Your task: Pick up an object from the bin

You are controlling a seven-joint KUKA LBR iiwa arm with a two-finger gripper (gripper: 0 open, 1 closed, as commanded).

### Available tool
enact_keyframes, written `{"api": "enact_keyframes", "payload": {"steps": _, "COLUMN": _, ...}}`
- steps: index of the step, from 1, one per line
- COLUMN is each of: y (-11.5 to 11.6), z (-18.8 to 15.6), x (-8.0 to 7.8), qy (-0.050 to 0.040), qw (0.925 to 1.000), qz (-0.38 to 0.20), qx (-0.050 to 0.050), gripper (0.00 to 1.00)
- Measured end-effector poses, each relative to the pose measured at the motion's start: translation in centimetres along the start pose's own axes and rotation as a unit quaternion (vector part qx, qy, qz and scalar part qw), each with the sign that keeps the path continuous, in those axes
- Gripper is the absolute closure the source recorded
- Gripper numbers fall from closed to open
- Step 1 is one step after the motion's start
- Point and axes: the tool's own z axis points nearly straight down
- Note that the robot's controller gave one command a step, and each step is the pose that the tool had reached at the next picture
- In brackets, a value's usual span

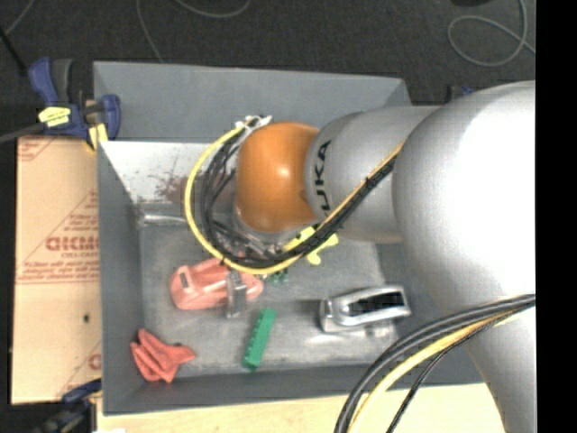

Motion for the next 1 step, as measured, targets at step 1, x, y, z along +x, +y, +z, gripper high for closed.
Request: {"api": "enact_keyframes", "payload": {"steps": 1, "y": 0.00, "z": 0.00, "x": 0.00, "qy": 0.0000, "qw": 1.0000, "qz": 0.001, "qx": 0.000, "gripper": 1.00}}
